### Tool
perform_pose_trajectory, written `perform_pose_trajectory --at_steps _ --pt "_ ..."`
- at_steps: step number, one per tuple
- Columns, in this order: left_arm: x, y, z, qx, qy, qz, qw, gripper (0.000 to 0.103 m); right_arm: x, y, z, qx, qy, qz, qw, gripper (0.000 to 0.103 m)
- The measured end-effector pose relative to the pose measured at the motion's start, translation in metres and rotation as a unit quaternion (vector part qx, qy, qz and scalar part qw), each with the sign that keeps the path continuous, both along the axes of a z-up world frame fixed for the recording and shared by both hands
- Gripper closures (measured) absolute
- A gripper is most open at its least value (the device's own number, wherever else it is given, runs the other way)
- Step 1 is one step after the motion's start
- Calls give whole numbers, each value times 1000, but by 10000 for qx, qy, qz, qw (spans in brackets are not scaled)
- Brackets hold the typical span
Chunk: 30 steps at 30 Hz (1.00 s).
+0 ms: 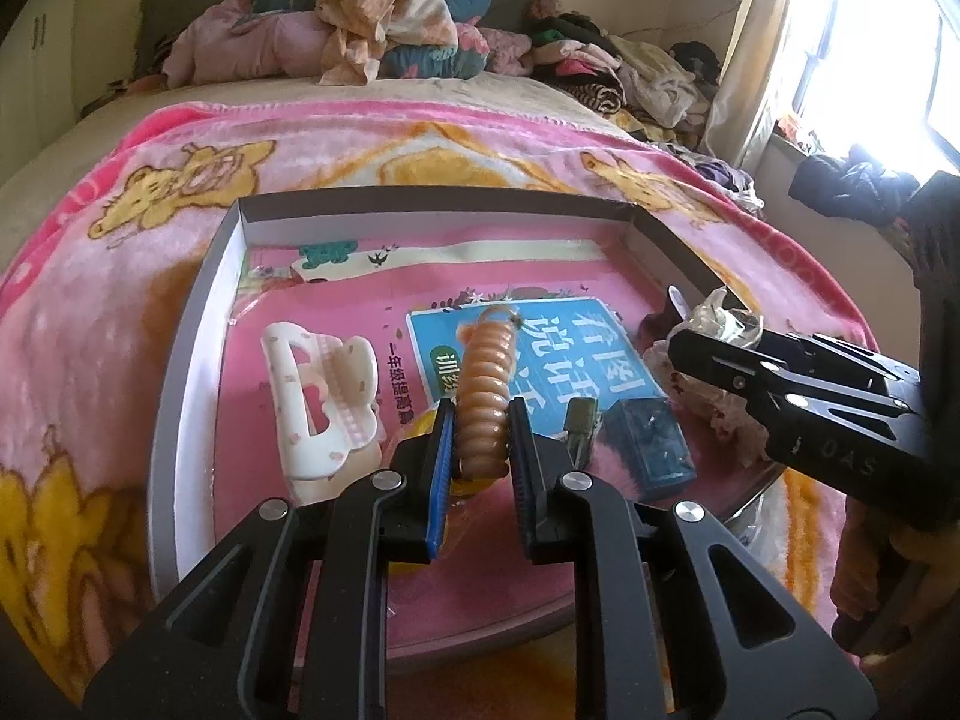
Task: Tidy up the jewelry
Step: 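Lower and release the bead coil in the tray with left tool while right tool releases the pearl clip, then move left tool to the red-bead packet while right tool moves to the white earring card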
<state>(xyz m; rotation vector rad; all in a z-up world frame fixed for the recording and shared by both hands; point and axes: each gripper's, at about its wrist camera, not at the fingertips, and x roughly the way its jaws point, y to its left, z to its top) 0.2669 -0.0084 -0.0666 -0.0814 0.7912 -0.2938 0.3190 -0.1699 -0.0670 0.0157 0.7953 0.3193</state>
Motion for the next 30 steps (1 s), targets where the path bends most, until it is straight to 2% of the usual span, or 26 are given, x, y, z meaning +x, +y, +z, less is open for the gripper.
perform_pose_trajectory --at_steps 12,21,22,26,28,30 --pt "0 0 1 -7 2 -4 10000 92 -2 2 -6 30 63 -4 10000 60" --pt "-1 4 -3 21 -36 83 10000 91 -19 -9 4 208 -135 -75 9997 46" --pt "-2 5 -2 29 -43 92 9999 88 -22 -11 6 235 -166 -89 9995 42" --pt "-7 6 4 44 -119 127 9998 74 -31 -17 13 354 -238 -116 9990 39" --pt "-10 7 8 50 -172 144 9997 67 -37 -19 17 382 -296 -134 9987 34" --pt "-13 6 11 59 -214 166 9996 63 -43 -21 19 387 -336 -142 9986 33"
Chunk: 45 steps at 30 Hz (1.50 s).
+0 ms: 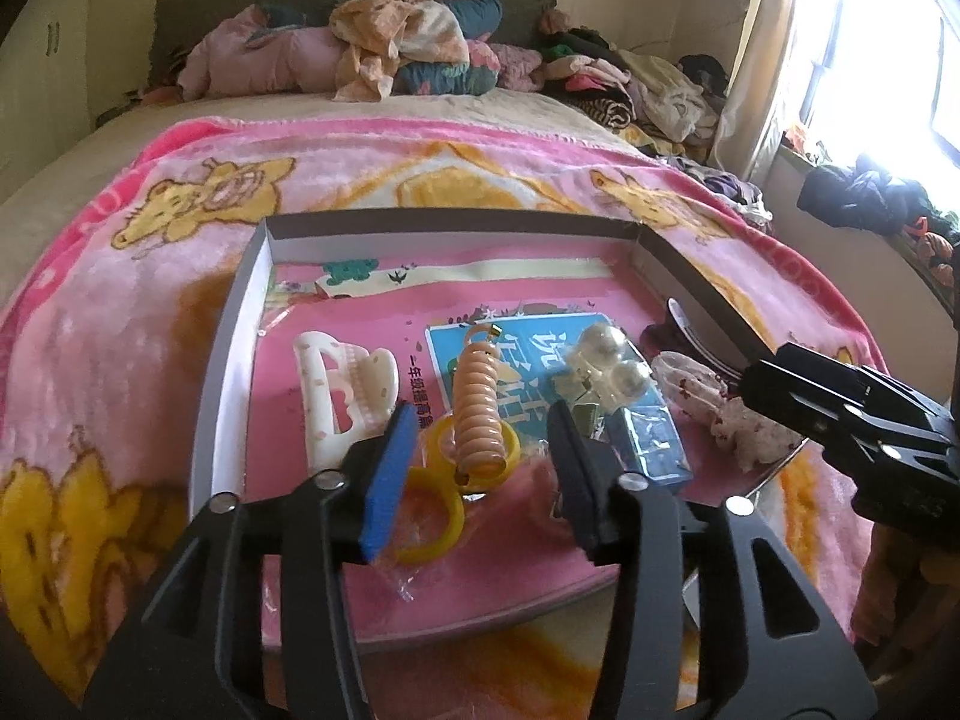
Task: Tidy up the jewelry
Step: 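Move left tool to the red-bead packet while right tool moves to the white earring card, then grasp the clear red-bead packet with left tool while right tool grasps the white earring card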
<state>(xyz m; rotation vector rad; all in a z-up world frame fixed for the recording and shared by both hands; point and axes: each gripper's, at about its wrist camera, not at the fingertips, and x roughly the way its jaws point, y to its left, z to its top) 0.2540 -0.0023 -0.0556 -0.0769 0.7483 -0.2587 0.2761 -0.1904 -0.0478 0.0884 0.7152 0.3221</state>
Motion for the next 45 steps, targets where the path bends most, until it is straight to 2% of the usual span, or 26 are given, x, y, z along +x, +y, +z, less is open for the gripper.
perform_pose_trajectory --at_steps 5,12,14,19,27,37,45 --pt "-11 2 10 -53 -171 29 9998 38 -14 -5 6 -37 -113 -26 9999 27" --pt "-29 5 21 -56 -349 80 9993 25 -30 -14 8 -51 -192 -62 9998 24" --pt "-35 6 23 -21 -411 125 9991 18 -34 -16 8 -34 -193 -52 9998 24" --pt "-50 11 26 -1 -486 225 9986 13 -47 -15 6 -108 -233 31 9997 24" --pt "-74 20 26 33 -532 328 9980 12 -65 -10 -6 -146 -158 239 9995 22" --pt "-96 27 10 217 -240 353 9989 12 -69 2 -27 -65 178 490 9986 22" --pt "-111 31 -15 452 201 278 9984 12 -64 17 -41 -144 388 731 9965 21"
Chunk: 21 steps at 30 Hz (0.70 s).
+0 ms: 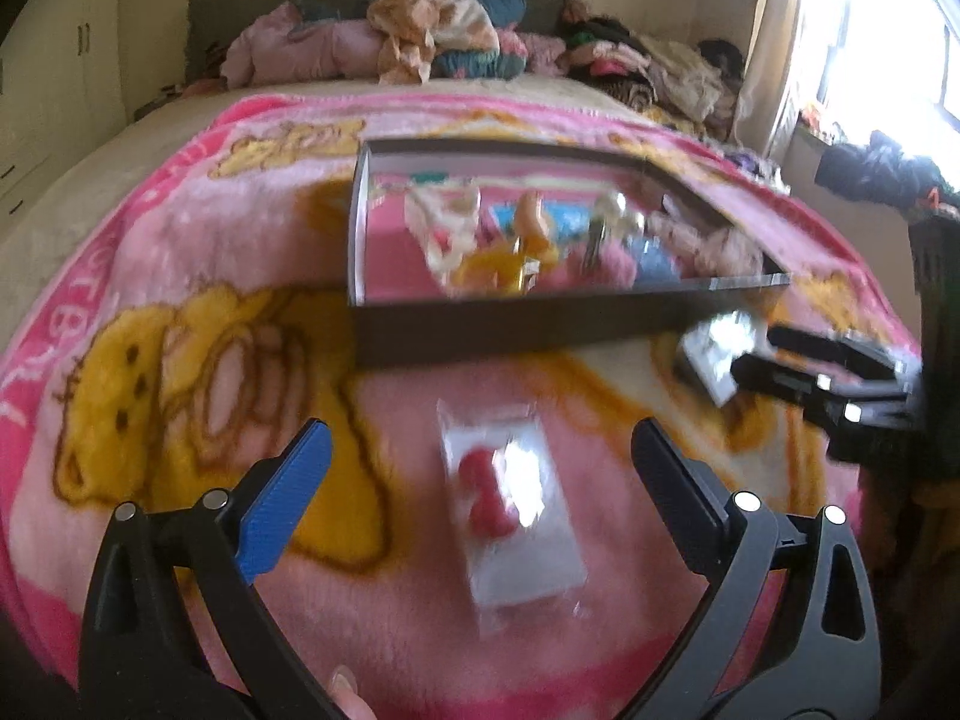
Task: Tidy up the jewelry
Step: 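Grasp the clear red-bead packet with left tool while right tool grasps the white earring card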
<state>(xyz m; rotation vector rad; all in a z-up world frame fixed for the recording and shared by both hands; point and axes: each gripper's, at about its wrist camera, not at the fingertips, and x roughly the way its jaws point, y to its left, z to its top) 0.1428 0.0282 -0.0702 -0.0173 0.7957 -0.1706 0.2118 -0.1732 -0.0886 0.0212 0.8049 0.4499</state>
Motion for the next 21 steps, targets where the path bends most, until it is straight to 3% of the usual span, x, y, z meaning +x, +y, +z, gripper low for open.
perform_pose_trajectory --at_steps 1,6,9,11,12,13,14,16,21 --pt "-2 0 -2 42 30 -18 10000 12 1 1 -1 -7 13 11 10000 17" --pt "-8 -2 -17 148 257 -75 9995 12 6 12 -7 -159 27 45 9999 16" --pt "-9 -8 -22 327 256 -131 9991 23 9 20 -9 -287 1 68 9996 16" --pt "-10 -11 -23 423 249 -168 9987 37 10 26 -11 -455 11 60 9989 18" --pt "-10 -12 -23 441 254 -204 9985 41 11 28 -13 -527 8 63 9986 27" --pt "-11 -13 -22 457 243 -257 9983 51 11 29 -13 -572 1 82 9983 34" --pt "-11 -13 -22 448 239 -297 9983 62 10 29 -13 -577 -21 81 9983 34" --pt "-13 -16 -20 486 214 -374 9979 65 10 29 -13 -565 -31 70 9984 40" --pt "-15 -19 -15 378 155 -471 9981 68 3 21 -8 -400 -51 75 9992 41"
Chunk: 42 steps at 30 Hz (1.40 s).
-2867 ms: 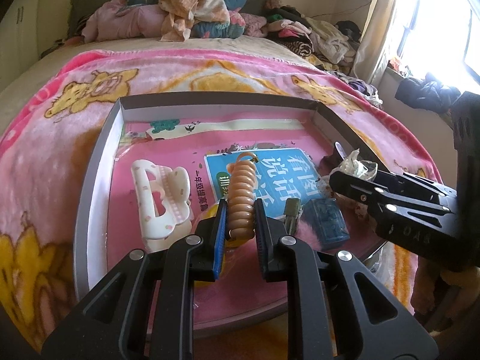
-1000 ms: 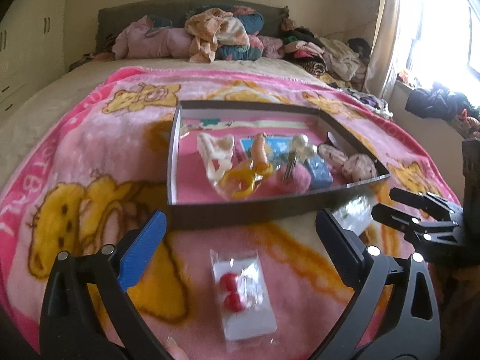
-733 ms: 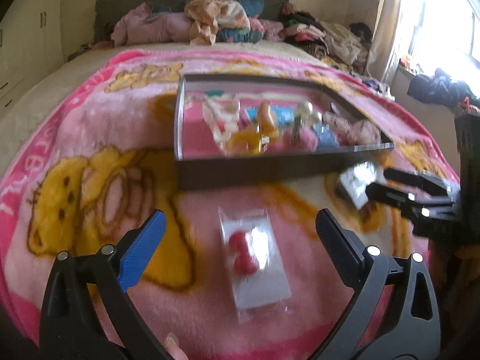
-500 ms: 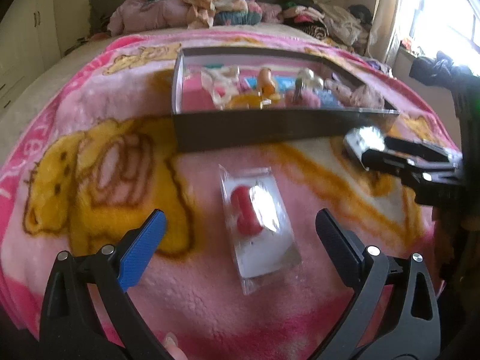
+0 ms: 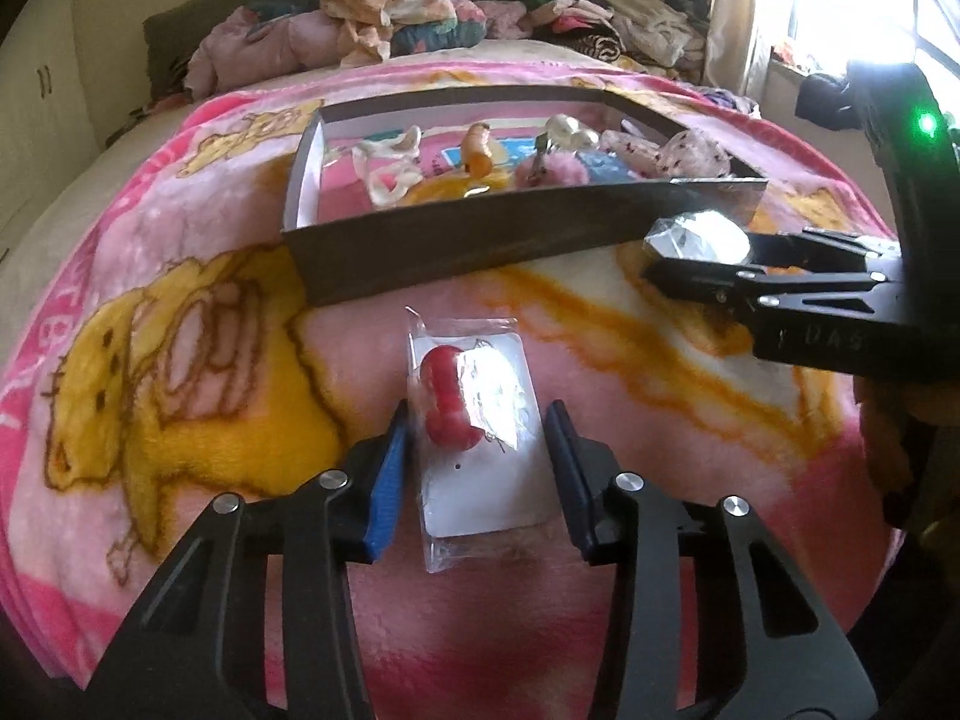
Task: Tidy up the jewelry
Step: 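Grasp the clear red-bead packet with left tool while right tool grasps the white earring card, then carry the red-bead packet over the tray with left tool while right tool carries the earring card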
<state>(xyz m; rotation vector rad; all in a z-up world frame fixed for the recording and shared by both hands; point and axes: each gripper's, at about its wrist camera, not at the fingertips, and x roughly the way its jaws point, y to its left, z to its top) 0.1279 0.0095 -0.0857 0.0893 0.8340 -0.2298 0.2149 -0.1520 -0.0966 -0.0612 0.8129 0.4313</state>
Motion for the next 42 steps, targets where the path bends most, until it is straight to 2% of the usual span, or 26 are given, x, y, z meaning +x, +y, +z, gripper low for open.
perform_pose_trajectory --at_steps 12,19,30,42 --pt "9 -11 35 -404 -326 -80 9986 69 -26 -37 24 560 -136 -263 9980 42" --pt "24 -25 46 -508 -412 -135 9978 69 -29 -62 40 639 -318 -488 9963 41" --pt "60 -49 62 -639 -569 -180 9962 69 -9 -80 54 646 -472 -698 9944 41" --pt "100 -65 73 -509 -701 -198 9960 69 17 -85 62 580 -599 -741 9938 41"
